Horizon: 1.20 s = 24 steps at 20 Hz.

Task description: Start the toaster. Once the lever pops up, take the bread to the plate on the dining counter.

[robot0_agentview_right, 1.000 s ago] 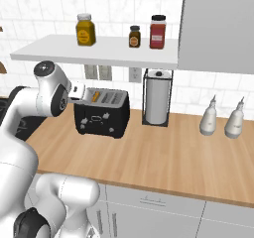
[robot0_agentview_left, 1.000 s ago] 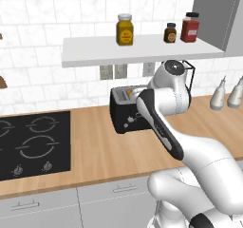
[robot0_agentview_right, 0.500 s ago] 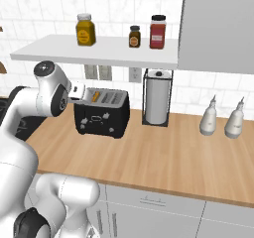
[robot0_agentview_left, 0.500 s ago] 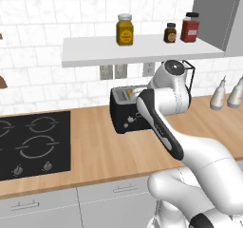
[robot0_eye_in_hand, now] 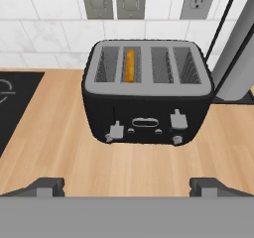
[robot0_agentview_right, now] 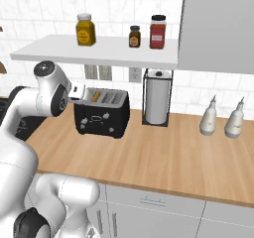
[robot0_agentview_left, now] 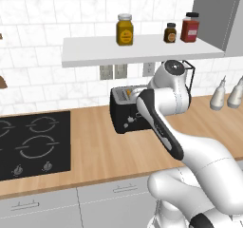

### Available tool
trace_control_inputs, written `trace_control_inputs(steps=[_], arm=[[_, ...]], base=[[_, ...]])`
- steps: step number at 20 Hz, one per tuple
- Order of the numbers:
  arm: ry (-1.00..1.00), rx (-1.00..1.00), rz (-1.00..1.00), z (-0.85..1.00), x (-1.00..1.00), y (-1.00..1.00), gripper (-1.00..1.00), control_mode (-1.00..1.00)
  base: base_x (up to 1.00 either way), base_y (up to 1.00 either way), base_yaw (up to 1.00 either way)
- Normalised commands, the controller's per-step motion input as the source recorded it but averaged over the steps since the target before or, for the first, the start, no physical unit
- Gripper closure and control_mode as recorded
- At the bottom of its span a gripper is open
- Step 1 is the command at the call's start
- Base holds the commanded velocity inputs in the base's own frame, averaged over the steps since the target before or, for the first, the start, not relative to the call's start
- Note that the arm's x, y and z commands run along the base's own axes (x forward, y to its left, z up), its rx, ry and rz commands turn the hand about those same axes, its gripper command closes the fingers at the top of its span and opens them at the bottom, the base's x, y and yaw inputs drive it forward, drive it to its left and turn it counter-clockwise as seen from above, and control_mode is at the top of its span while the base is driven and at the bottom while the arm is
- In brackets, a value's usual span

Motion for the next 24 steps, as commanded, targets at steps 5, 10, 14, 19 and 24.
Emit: trace_control_inputs(steps=[5, 10, 14, 19, 24], arm=[[0.0, 0.0, 0.0, 0.0, 0.0, 0.0, -1.0, -1.0], [0.0, 0.0, 0.0, 0.0, 0.0, 0.0, -1.0, -1.0], [0.0, 0.0, 0.0, 0.0, 0.0, 0.0, -1.0, -1.0], [0.0, 0.0, 0.0, 0.0, 0.0, 0.0, -1.0, -1.0], [0.0, 0.0, 0.0, 0.0, 0.0, 0.0, -1.0, -1.0]], base=[[0.0, 0.0, 0.0], [0.0, 0.0, 0.0], [0.0, 0.0, 0.0], [0.0, 0.0, 0.0], [0.0, 0.0, 0.0]])
